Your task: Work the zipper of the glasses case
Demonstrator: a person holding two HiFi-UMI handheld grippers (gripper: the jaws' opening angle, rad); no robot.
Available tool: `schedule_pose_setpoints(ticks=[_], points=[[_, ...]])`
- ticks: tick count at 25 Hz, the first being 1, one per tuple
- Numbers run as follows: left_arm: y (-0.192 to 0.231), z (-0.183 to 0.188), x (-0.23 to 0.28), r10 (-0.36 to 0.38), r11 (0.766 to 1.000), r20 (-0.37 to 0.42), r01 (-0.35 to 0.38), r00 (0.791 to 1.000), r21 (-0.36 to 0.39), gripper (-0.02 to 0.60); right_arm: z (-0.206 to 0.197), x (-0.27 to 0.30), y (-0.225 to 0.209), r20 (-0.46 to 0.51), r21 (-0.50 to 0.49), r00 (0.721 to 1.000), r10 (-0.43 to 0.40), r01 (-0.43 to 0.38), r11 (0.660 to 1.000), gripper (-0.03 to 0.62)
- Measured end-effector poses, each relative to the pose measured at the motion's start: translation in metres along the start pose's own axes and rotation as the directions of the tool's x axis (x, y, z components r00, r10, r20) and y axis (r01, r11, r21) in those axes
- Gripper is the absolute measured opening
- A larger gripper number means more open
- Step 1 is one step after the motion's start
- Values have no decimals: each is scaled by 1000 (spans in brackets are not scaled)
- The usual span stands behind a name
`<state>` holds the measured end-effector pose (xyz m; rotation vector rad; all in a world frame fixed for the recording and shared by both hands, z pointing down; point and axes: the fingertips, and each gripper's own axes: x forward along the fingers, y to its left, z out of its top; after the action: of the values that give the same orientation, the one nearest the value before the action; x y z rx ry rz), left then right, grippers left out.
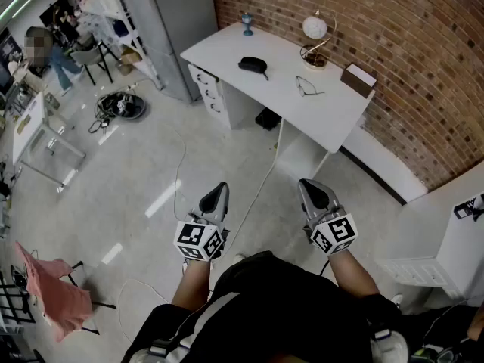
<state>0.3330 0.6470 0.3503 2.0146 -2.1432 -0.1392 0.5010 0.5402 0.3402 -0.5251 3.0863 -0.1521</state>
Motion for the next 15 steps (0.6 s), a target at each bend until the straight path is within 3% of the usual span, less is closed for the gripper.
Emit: schedule_pose_setpoints(ticks=[15], points=[[13,1,-19,-2,1000,-14,2,1000,7,-2,-8,-1,5,-12,33,1000,-18,19,999,3]])
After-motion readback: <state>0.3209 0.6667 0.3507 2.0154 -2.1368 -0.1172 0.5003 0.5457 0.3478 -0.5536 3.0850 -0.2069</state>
